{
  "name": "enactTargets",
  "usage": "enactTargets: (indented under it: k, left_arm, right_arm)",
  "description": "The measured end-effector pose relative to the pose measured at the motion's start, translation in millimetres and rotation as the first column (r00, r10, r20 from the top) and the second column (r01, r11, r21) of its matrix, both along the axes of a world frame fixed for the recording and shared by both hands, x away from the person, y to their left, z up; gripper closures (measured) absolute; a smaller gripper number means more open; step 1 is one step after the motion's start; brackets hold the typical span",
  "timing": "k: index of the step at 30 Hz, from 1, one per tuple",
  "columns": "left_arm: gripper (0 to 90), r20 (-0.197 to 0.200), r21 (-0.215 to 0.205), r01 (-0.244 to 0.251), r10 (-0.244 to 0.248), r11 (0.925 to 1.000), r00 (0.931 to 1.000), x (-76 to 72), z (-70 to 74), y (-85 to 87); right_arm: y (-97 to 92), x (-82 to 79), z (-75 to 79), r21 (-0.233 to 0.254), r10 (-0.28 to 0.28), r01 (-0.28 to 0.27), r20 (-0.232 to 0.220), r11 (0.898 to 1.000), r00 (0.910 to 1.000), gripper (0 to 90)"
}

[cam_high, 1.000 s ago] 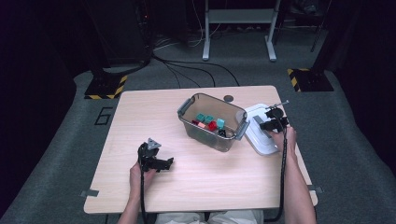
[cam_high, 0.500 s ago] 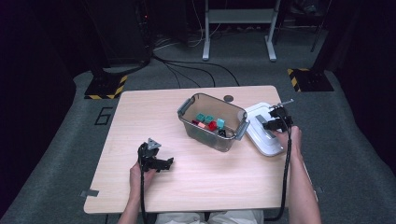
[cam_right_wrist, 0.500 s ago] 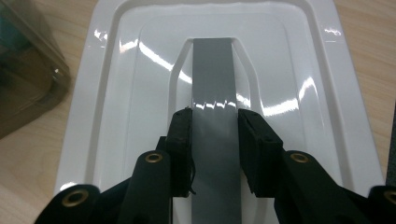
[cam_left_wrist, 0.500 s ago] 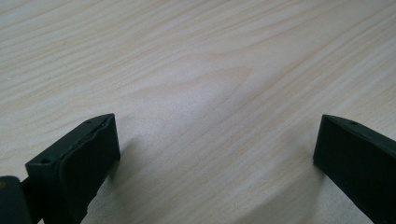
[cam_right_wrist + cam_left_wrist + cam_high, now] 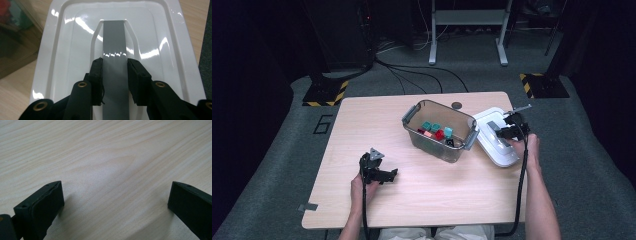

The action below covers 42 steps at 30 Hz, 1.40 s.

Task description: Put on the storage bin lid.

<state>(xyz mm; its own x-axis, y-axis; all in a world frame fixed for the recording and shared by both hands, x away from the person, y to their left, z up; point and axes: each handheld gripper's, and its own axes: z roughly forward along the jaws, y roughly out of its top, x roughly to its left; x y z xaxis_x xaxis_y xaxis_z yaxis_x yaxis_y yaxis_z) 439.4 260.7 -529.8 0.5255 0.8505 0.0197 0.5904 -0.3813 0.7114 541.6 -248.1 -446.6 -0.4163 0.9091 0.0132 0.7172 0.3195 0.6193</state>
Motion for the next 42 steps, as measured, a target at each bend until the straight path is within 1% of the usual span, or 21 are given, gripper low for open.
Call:
enactTargets:
  k: [4,5,7,8,11,12,15,19,20,21,23,24,25,29,31,34,38,39,40,41,42]
  left_arm:
    - [0.1,-0.003,0.003,0.001,-0.001,1.0,1.0,0.0,0.3,0.2]
    - [0.1,0.001,-0.003,-0.004,0.004,1.0,1.0,0.0,-0.1,-0.3]
    - [0.1,0.0,-0.001,-0.001,0.001,1.0,1.0,0.1,0.0,-0.1]
    - [0.1,0.0,-0.002,-0.004,0.004,1.0,1.0,0.0,0.0,-0.3]
    - [0.1,0.0,-0.001,-0.001,0.001,1.0,1.0,0.0,0.0,0.0]
    - [0.1,0.0,-0.003,-0.004,0.004,1.0,1.0,-0.1,0.0,-0.3]
    - [0.1,0.0,-0.001,0.0,0.0,1.0,1.0,0.0,0.0,0.0]
    - [0.1,0.0,-0.001,-0.001,0.001,1.0,1.0,0.1,0.0,0.0]
    - [0.1,0.0,-0.001,-0.001,0.001,1.0,1.0,0.1,0.0,0.0]
    - [0.1,0.0,-0.004,-0.006,0.006,1.0,1.0,0.0,0.0,-0.4]
    - [0.1,-0.002,-0.003,-0.005,0.005,1.0,1.0,0.0,0.1,-0.3]
    - [0.1,-0.005,-0.001,-0.002,0.002,1.0,1.0,0.1,0.4,-0.1]
    - [0.1,-0.004,-0.002,-0.002,0.002,1.0,1.0,0.1,0.4,-0.1]
    - [0.1,-0.002,-0.003,-0.006,0.006,1.0,1.0,0.0,0.1,-0.4]
    - [0.1,-0.004,-0.002,-0.003,0.003,1.0,1.0,0.0,0.3,-0.2]
    - [0.1,-0.004,-0.002,-0.003,0.003,1.0,1.0,0.1,0.4,-0.1]
    - [0.1,-0.004,-0.002,-0.003,0.003,1.0,1.0,0.1,0.3,-0.1]
    - [0.1,-0.004,-0.002,-0.003,0.003,1.0,1.0,0.0,0.3,-0.2]
    - [0.1,-0.004,-0.002,-0.003,0.003,1.0,1.0,0.0,0.3,-0.2]
    - [0.1,0.0,-0.002,-0.002,0.002,1.0,1.0,0.0,0.0,-0.1]
    - [0.1,0.0,-0.003,-0.005,0.005,1.0,1.0,0.0,0.0,-0.4]
  right_arm:
    - [-3.5,-3.2,10.2,0.01,0.003,-0.003,0.006,1.0,1.0,66.9]
    - [-4.9,-4.0,13.9,0.01,0.004,-0.004,0.011,1.0,0.9999,66.9]
    - [-5.9,-4.5,16.2,0.012,0.005,-0.005,0.011,1.0,0.9999,66.9]
    - [-7.9,-6.7,23.0,0.016,0.006,-0.006,0.018,1.0,0.9998,66.9]
    - [-9.2,-7.9,26.9,0.011,0.014,-0.015,0.022,1.0,0.9997,66.9]
    - [-10.6,-9.8,32.9,0.013,0.011,-0.011,0.024,1.0,0.9997,66.9]
    - [-12.7,-11.0,39.2,0.01,0.017,-0.017,0.025,1.0,0.9996,66.9]
    - [-16.2,-12.7,48.3,0.007,0.011,-0.011,0.036,1.0,0.9993,66.9]
    - [-16.2,-12.7,48.3,0.007,0.011,-0.011,0.036,1.0,0.9993,66.9]
    - [-18.8,-13.8,54.0,0.006,0.004,-0.004,0.042,1.0,0.9991,66.8]
    - [-20.9,-15.0,58.9,0.003,0.0,0.0,0.049,1.0,0.9988,66.9]
    - [-21.7,-16.1,62.2,0.007,-0.004,0.004,0.043,1.0,0.9991,66.9]
    - [-22.8,-16.2,64.6,0.007,0.0,0.0,0.056,1.0,0.9984,66.9]
    - [-24.7,-18.2,77.1,0.012,0.006,-0.006,0.061,1.0,0.9981,66.8]
    - [-23.8,-19.1,85.2,0.015,0.01,-0.011,0.063,1.0,0.998,66.8]
    - [-20.8,-20.4,99.2,0.014,0.03,-0.032,0.086,0.999,0.9958,66.8]
    - [-10.7,-21.6,117.5,0.018,0.061,-0.063,0.112,0.998,0.9918,66.8]
    - [-7.4,-21.5,121.3,0.016,0.07,-0.072,0.116,0.997,0.9908,66.9]
    - [-7.4,-21.5,121.3,0.016,0.07,-0.072,0.116,0.997,0.9908,66.9]
    - [-0.1,-20.2,127.7,0.019,0.091,-0.094,0.122,0.995,0.9883,66.8]
    - [-0.1,-20.2,127.7,0.019,0.091,-0.094,0.122,0.995,0.9883,66.8]
